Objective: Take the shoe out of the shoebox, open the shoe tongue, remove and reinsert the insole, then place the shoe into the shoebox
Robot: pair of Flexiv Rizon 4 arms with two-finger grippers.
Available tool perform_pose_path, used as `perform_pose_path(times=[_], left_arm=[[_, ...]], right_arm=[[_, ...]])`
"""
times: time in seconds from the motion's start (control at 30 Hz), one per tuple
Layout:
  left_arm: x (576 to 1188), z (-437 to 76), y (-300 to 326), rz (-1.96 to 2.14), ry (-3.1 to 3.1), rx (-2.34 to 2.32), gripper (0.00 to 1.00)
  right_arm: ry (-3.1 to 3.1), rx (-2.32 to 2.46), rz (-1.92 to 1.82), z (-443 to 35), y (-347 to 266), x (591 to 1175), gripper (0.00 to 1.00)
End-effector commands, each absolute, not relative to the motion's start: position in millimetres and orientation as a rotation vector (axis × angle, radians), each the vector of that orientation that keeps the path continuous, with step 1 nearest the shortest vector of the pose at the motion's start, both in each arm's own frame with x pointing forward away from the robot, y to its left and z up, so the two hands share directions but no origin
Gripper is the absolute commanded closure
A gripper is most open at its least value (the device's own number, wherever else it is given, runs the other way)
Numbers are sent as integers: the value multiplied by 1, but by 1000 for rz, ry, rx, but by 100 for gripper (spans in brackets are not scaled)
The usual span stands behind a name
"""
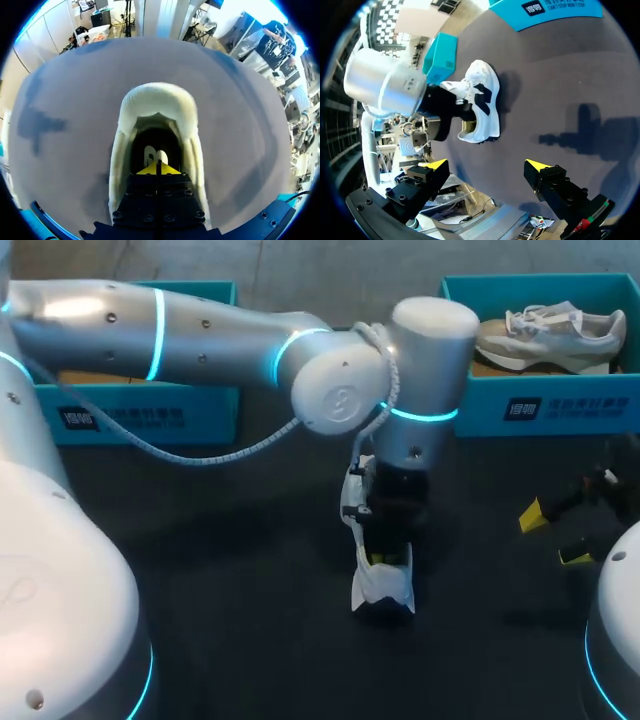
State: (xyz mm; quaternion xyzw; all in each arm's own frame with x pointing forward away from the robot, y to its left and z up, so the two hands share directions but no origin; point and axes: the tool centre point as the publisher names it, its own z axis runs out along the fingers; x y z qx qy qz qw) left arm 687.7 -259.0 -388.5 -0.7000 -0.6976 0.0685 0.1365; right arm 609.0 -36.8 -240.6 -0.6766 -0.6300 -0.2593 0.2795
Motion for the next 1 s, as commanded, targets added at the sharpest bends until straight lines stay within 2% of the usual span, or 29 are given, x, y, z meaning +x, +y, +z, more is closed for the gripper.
perform_pose_path(times=[0.03, 0.63, 1.0], left_arm=[[683, -381, -248, 275, -2092, -2075, 100], [682, -421, -271, 248, -2107, -2044, 100], [689, -378, -263, 268, -2150, -2106, 100]], right_arm=[[-1689, -1820, -695, -240, -37, 607, 0], [-1689, -1820, -695, -240, -37, 607, 0], [-1689, -1820, -695, -240, -37, 607, 0]])
